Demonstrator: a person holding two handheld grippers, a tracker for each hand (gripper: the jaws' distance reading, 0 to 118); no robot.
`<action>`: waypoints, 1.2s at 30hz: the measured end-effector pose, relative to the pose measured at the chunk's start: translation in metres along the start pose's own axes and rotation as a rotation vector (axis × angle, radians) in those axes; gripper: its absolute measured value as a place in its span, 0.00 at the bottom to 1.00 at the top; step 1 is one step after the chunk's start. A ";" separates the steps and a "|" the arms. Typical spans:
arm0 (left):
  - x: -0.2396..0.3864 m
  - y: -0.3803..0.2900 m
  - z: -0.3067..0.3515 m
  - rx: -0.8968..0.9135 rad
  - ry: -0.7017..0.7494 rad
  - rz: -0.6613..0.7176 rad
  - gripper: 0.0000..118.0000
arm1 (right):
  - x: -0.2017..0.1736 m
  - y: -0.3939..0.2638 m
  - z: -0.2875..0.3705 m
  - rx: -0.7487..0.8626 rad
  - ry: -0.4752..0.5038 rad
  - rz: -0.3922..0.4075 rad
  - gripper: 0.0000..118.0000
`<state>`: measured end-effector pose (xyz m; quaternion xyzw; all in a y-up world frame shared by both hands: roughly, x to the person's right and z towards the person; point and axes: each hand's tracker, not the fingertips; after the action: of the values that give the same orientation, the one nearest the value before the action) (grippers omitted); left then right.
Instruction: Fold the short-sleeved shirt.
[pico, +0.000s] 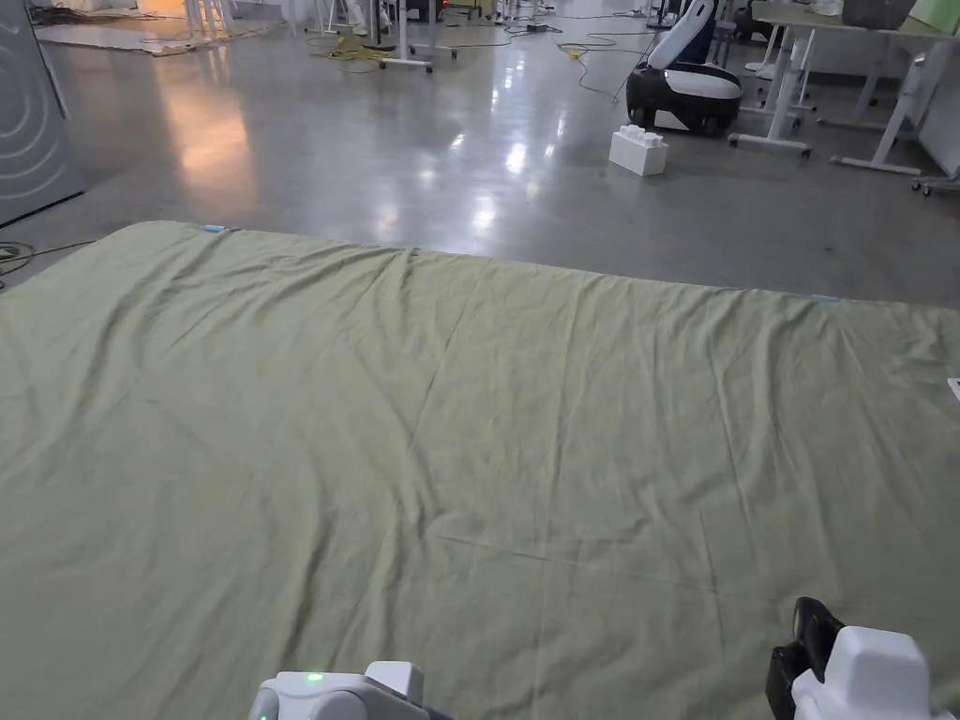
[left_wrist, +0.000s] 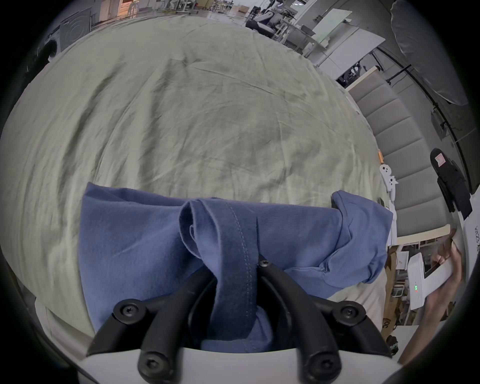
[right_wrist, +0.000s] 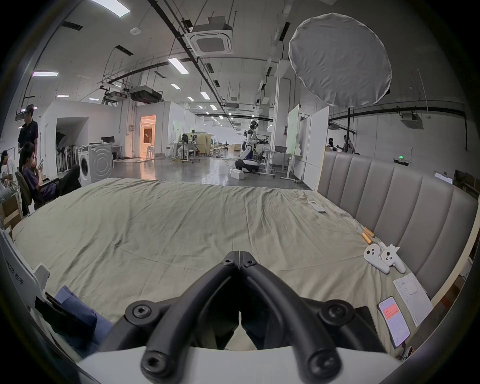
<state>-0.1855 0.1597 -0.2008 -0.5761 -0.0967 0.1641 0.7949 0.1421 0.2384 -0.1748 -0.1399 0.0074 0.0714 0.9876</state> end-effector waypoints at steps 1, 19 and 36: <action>-0.001 0.001 0.001 0.000 -0.002 -0.001 0.23 | 0.000 0.000 0.000 -0.004 0.002 -0.007 0.01; -0.053 0.001 0.085 0.251 -0.148 0.118 0.20 | 0.007 -0.008 0.003 -0.040 0.005 -0.035 0.01; 0.028 -0.027 0.019 0.115 -0.071 -0.117 0.14 | 0.007 -0.019 0.004 -0.077 0.009 -0.042 0.01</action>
<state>-0.1616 0.1794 -0.1704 -0.5164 -0.1489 0.1428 0.8311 0.1521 0.2222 -0.1659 -0.1785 0.0062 0.0503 0.9826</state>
